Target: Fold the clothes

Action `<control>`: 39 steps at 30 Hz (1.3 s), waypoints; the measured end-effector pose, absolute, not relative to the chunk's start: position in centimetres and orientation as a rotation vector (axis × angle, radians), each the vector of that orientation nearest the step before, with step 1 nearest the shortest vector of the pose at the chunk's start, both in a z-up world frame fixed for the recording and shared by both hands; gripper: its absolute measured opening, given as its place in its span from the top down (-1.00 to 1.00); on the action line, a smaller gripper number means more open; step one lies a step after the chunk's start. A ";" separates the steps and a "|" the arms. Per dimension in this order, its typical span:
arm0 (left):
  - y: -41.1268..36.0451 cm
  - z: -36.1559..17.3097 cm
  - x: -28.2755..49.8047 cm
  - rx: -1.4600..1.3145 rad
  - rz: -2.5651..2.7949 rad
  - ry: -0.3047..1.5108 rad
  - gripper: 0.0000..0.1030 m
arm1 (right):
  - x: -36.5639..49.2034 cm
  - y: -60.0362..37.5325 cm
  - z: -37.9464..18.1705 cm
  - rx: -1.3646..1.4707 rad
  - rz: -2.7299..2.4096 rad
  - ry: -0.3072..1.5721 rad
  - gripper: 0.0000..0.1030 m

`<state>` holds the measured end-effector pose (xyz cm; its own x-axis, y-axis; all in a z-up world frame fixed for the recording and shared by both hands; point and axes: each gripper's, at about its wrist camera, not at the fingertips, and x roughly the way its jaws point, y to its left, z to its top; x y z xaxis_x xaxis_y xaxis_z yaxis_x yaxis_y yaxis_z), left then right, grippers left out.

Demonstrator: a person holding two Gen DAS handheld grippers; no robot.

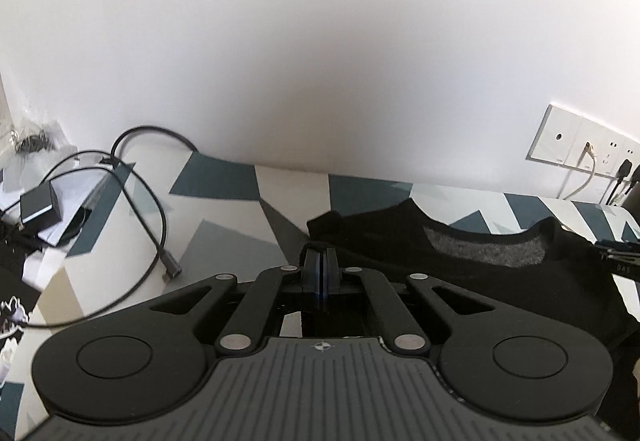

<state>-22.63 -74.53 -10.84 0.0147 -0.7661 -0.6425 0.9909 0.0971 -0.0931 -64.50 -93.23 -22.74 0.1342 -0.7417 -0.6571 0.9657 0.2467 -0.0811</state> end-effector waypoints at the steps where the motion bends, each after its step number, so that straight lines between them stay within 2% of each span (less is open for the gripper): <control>1: -74.6 -10.8 -22.7 0.445 -1.439 0.630 0.97 | -64.5 -93.5 -23.1 0.426 -1.291 0.673 0.39; 4: -74.7 -10.9 -23.1 0.455 -1.444 0.616 0.97 | -64.7 -93.6 -24.0 0.457 -1.286 0.669 0.42; 5: -74.7 -10.9 -23.2 0.461 -1.447 0.609 0.97 | -64.6 -93.6 -24.0 0.452 -1.279 0.669 0.56; 6: -74.7 -10.9 -23.4 0.467 -1.450 0.599 0.97 | -64.6 -93.5 -23.9 0.446 -1.271 0.672 0.88; 12: -74.6 -11.0 -23.4 0.465 -1.444 0.596 0.97 | -64.7 -93.7 -23.6 0.459 -1.269 0.662 0.97; 21: -75.8 -11.0 -23.8 0.498 -1.486 0.580 0.97 | -67.0 -91.6 -20.9 0.451 -1.423 0.477 0.98; 28: -81.9 -15.3 -24.2 0.630 -1.450 0.665 0.96 | -68.2 -93.6 -23.0 0.503 -1.478 0.533 0.98; 30: -83.5 -16.7 -24.3 0.695 -1.424 0.674 0.85 | -67.8 -94.1 -23.7 0.491 -1.476 0.562 0.97; 31: -83.7 -16.7 -24.4 0.718 -1.409 0.646 0.71 | -67.6 -94.2 -23.9 0.485 -1.473 0.575 0.97; 32: -83.9 -16.7 -24.6 0.741 -1.393 0.619 0.37 | -67.5 -94.4 -24.0 0.487 -1.471 0.586 0.92; 33: -84.0 -16.6 -24.8 0.761 -1.374 0.594 0.16 | -67.7 -94.2 -23.7 0.497 -1.466 0.571 0.86; 34: -83.8 -16.1 -24.8 0.762 -1.358 0.578 -0.13 | -68.0 -93.8 -23.3 0.508 -1.460 0.547 0.79; 36: -82.5 -14.7 -24.3 0.721 -1.388 0.569 -0.15 | -68.9 -92.5 -22.3 0.516 -1.448 0.498 0.47; 39: -79.6 -13.5 -24.3 0.704 -1.461 0.585 -0.15 | -70.0 -89.2 -20.7 0.486 -1.412 0.467 0.46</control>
